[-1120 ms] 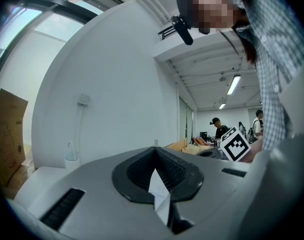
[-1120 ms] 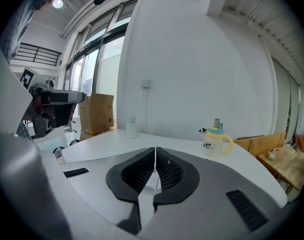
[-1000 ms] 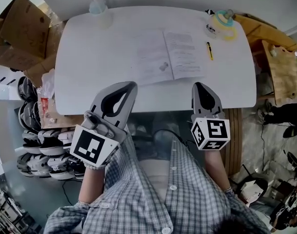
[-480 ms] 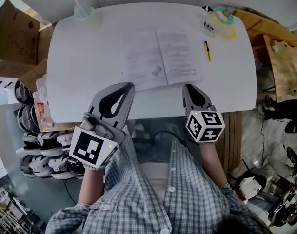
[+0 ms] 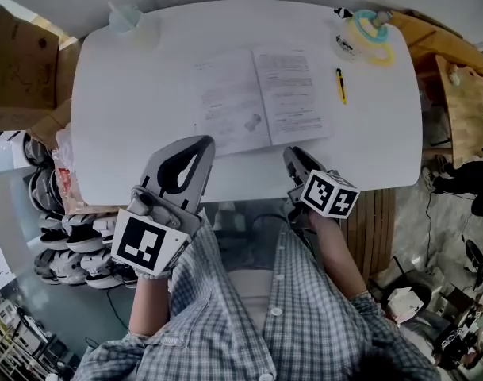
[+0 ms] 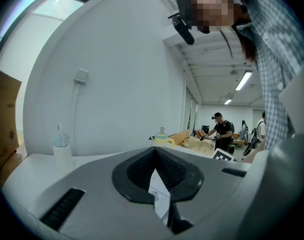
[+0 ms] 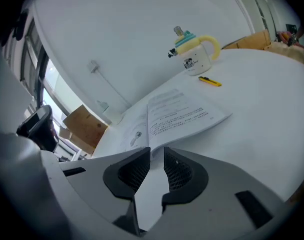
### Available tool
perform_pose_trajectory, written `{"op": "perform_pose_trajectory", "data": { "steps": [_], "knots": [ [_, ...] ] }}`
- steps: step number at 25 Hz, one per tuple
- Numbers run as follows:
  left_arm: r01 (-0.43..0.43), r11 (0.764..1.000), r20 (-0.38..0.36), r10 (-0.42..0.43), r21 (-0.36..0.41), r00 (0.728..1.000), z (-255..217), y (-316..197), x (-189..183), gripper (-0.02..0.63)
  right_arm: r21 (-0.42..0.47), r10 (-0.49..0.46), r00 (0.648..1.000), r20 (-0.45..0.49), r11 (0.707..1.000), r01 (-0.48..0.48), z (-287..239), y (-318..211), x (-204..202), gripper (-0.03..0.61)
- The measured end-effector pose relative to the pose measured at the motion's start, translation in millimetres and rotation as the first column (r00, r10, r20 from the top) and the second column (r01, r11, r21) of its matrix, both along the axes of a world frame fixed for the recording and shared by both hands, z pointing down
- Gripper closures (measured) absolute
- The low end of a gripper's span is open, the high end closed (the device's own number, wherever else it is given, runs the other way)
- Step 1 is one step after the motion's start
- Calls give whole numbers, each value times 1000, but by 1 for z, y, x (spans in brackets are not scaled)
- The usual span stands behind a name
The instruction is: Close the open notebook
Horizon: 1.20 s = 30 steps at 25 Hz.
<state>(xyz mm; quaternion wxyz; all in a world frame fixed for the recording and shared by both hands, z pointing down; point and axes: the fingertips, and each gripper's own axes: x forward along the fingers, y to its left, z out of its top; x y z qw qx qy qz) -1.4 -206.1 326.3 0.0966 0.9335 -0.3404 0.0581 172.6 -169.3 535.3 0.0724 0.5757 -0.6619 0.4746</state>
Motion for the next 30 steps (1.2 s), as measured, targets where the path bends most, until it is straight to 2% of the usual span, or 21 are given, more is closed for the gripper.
{"op": "perform_pose_trajectory", "data": {
  "steps": [2,5,10,14,19,24,27,30],
  "knots": [
    [7,1000,18,-7,-27,1000,6,-2,-1,609,-18,9,1000,27,1000,-8,7,-1,0,506],
    [14,1000,15,-14,-20,1000,6,-8,-1,609,-36,41,995,89,999,-38,14,-5,1,485],
    [25,999,22,-24,-40,999,13,-15,1,608,-47,103,971,218,994,-95,15,-16,-1,454],
    [28,998,36,-26,-64,999,16,-18,2,608,-61,101,969,225,994,-90,20,-23,-2,445],
    [20,999,5,-20,-28,1000,8,-22,6,608,-69,112,965,239,993,-98,23,-26,0,445],
    [33,998,36,-31,-58,999,17,-20,-2,609,-63,155,941,301,988,-142,24,-25,2,457],
    [35,998,34,-34,-57,999,15,-20,-2,609,-51,181,943,279,984,-173,22,-26,7,497],
    [32,998,33,-30,-54,999,13,-18,-4,608,-11,172,970,173,985,-173,16,-28,7,518]
  ]
}}
